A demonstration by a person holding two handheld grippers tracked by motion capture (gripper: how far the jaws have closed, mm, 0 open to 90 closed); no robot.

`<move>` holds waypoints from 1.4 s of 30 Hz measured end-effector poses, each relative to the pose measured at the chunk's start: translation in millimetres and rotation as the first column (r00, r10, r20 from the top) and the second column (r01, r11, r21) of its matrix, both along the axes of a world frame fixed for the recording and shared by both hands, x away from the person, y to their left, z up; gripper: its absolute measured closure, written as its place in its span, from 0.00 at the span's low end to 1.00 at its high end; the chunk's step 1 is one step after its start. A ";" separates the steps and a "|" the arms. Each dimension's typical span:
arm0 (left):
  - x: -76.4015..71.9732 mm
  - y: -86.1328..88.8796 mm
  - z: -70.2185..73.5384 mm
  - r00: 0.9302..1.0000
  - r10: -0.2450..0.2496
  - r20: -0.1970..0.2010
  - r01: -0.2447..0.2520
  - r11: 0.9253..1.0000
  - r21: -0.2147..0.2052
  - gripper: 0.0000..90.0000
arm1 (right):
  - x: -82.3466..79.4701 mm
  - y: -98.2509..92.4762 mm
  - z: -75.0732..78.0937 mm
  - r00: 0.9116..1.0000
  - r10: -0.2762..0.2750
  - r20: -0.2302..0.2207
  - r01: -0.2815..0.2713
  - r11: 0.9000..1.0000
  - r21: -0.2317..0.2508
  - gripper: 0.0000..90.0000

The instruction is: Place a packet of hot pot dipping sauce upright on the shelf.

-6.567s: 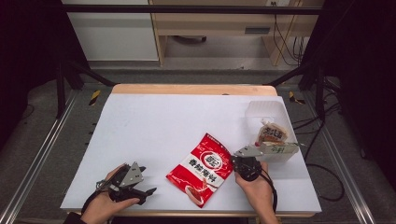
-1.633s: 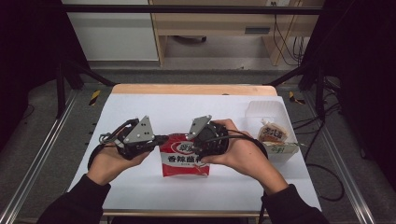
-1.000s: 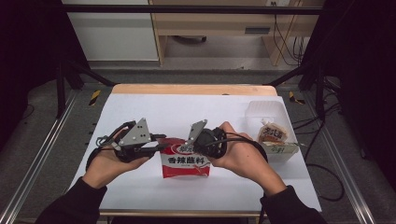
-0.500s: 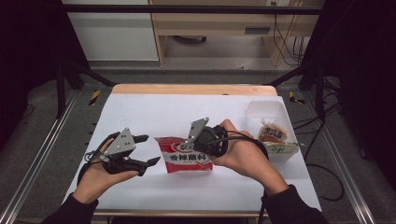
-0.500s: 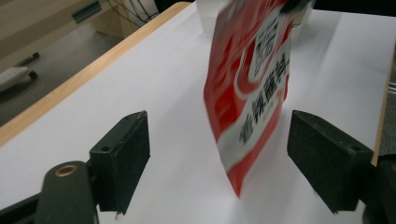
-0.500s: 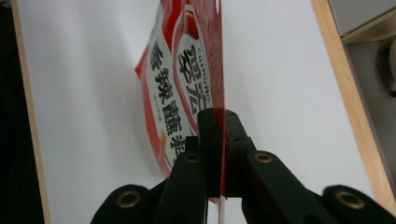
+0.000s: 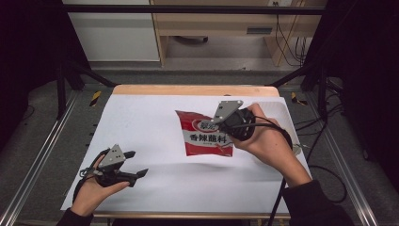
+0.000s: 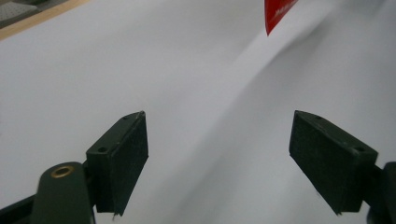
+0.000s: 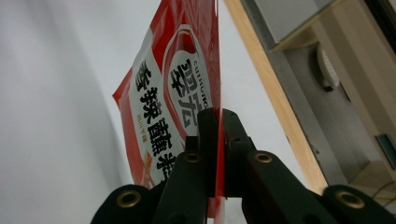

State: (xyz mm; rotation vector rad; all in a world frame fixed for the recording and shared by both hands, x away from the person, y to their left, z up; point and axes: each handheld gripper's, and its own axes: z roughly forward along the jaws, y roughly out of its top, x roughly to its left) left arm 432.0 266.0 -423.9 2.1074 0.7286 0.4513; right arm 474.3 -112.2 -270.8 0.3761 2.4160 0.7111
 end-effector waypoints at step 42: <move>-7.7 -2.8 -29.4 0.997 0.014 -0.073 -0.007 0.996 0.085 0.13 | 66.7 -102.9 20.2 0.919 -0.372 0.130 0.348 0.921 0.177 1.00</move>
